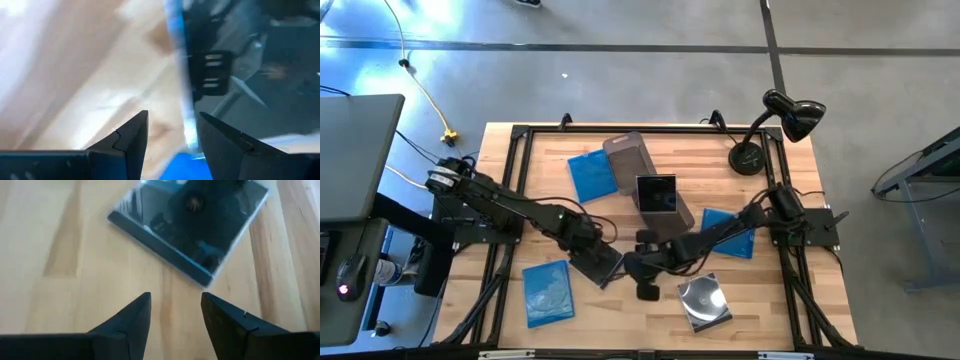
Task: Pick & place jewel cases by type
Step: Put the left black CD case into the bottom black bin
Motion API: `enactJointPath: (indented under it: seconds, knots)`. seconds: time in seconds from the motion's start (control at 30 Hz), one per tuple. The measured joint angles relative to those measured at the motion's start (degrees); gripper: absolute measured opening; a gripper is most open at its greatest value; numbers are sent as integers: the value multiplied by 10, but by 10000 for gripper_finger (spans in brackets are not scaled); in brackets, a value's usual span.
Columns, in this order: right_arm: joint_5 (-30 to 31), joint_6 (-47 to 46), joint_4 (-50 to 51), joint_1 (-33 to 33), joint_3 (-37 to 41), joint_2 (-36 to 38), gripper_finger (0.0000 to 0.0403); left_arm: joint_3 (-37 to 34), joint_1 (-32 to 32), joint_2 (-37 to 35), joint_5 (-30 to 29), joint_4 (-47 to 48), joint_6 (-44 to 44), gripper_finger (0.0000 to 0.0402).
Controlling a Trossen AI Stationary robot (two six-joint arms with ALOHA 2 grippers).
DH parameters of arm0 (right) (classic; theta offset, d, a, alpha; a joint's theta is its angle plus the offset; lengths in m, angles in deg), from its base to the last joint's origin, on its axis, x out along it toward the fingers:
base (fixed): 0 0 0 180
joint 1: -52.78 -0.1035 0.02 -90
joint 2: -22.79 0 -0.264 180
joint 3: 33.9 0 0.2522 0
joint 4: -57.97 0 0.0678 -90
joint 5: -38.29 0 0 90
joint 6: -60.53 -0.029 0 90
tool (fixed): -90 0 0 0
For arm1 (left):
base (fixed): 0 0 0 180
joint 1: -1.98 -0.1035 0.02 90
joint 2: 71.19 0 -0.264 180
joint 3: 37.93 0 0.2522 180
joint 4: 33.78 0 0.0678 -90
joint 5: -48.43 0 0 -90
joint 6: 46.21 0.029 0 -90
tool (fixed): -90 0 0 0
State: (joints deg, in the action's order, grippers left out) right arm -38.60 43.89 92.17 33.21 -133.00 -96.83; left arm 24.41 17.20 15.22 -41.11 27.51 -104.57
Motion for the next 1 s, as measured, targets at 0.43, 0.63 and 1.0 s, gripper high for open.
enactJointPath:
  seconds: [0.43, 0.63, 1.0]
  knots:
    - [91, -182, 4, -29, 0, -2, 172, -19, -163, -12, 115, 9, 257, 168]
    - [101, -232, -2, -25, 0, -7, 172, -19, -182, -16, 175, -51, 283, 168]
    - [91, -266, -28, -33, -2, -52, 172, -120, -142, -15, 188, -203, 181, 168]
